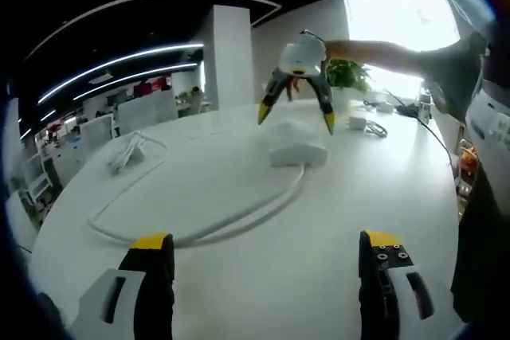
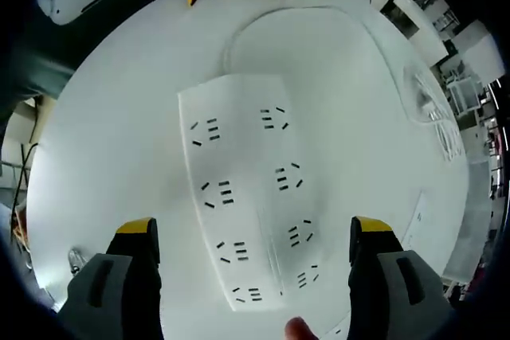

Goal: Straighten the power strip on the desk, plug the charger into it

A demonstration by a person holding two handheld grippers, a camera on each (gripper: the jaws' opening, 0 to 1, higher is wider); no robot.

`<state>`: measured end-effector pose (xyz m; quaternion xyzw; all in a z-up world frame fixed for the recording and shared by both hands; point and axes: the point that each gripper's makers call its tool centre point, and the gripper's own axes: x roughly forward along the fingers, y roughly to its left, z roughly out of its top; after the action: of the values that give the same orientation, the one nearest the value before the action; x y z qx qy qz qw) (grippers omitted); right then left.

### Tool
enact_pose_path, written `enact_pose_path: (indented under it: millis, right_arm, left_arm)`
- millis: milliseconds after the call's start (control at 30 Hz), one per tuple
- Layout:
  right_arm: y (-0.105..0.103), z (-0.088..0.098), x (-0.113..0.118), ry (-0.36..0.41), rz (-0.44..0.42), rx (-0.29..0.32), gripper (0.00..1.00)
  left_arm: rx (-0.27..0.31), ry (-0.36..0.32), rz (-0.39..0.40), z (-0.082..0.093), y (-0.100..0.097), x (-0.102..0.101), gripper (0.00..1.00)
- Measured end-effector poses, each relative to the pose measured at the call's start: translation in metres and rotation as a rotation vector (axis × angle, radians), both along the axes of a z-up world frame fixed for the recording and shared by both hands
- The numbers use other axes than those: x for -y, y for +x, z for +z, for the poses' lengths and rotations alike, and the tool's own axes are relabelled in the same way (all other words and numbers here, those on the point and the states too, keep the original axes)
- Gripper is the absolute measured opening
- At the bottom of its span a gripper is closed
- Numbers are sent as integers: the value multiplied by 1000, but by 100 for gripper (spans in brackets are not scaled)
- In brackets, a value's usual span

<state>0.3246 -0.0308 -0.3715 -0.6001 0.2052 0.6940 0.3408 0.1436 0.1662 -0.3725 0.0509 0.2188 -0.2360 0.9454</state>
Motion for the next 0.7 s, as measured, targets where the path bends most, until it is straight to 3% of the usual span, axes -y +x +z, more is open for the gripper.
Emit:
enact_pose_path:
  millis: [700]
  right_arm:
    - [4, -10, -3, -30, 34, -11, 100]
  left_arm:
    - [2, -8, 22, -1, 1, -4, 99]
